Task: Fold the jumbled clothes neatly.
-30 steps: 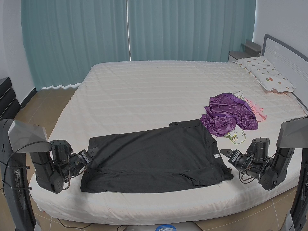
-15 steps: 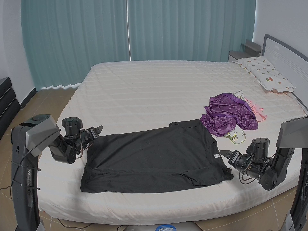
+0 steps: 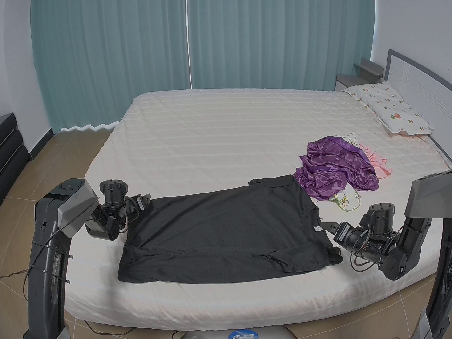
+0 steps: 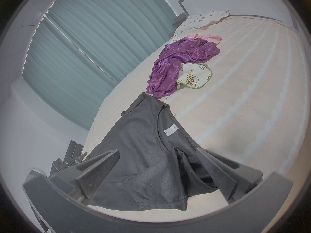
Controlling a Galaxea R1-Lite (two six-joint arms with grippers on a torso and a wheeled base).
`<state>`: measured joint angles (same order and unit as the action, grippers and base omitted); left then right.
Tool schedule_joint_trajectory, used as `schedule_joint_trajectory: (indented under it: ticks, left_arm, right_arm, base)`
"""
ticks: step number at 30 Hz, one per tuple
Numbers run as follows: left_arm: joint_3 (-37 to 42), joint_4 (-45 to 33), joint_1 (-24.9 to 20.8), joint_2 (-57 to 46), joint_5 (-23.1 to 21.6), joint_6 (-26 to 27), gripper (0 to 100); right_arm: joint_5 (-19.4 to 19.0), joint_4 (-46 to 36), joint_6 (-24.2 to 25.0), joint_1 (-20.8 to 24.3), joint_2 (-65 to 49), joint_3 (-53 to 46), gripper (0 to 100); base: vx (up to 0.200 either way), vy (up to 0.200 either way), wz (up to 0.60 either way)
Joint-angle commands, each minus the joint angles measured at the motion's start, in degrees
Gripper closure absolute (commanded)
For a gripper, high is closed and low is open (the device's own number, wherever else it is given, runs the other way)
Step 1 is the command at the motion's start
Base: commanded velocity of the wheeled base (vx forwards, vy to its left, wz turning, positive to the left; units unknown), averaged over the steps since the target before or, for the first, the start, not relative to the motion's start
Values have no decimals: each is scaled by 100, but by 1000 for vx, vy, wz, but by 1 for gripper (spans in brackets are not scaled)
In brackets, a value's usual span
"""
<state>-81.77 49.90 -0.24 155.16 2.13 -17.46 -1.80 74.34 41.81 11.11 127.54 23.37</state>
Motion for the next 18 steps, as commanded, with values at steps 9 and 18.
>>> schedule_joint_trajectory:
  ticks: [9, 18]
  left_arm:
    - [153, 29, -90, -188, -73, -258, 100]
    - [223, 64, -72, -153, -90, -214, 100]
  right_arm:
    - [-22, 2, 2, 6, 87, 19, 0]
    - [-39, 11, 2, -12, 96, 54, 0]
  base:
    - [0, 0, 0]
    - [0, 0, 0]
